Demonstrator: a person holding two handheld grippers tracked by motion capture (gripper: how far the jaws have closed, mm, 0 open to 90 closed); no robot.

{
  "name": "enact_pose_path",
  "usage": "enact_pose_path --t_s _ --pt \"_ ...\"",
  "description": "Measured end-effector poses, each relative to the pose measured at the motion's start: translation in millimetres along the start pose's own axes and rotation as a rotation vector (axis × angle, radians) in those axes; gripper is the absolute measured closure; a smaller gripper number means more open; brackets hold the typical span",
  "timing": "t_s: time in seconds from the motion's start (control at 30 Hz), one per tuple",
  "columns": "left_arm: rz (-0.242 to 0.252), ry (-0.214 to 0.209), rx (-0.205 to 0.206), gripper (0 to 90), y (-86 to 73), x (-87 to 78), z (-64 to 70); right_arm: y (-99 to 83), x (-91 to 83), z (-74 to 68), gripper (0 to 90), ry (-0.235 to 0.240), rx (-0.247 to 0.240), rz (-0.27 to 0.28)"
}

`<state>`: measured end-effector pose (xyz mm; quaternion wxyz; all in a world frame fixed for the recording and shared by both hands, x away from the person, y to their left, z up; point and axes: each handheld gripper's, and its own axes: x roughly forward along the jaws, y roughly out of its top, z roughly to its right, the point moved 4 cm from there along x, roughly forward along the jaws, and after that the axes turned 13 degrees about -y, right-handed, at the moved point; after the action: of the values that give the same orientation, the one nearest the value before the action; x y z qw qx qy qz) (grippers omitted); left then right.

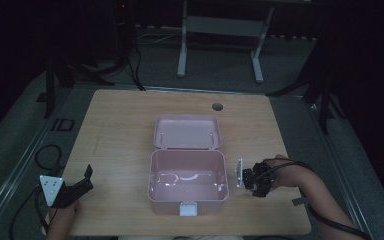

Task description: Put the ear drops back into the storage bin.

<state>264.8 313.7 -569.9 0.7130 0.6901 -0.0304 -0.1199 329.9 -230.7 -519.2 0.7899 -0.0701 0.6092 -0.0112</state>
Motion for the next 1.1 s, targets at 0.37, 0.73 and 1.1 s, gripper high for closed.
enact_pose_path --t_s 0.37,0.73,1.1 --pt "0.0 -0.001 0.0 2.3 0.0 0.0 0.0 1.3 -16.3 -1.8 59.4 0.02 -0.014 0.003" --pt "0.0 0.001 0.0 2.4 0.0 0.1 -0.1 3.6 -37.8 -0.1 59.4 0.008 -0.025 0.01" --pt "0.001 -0.001 0.0 2.3 0.0 0.0 -0.1 5.0 -62.9 4.6 59.4 -0.006 -0.03 0.005"
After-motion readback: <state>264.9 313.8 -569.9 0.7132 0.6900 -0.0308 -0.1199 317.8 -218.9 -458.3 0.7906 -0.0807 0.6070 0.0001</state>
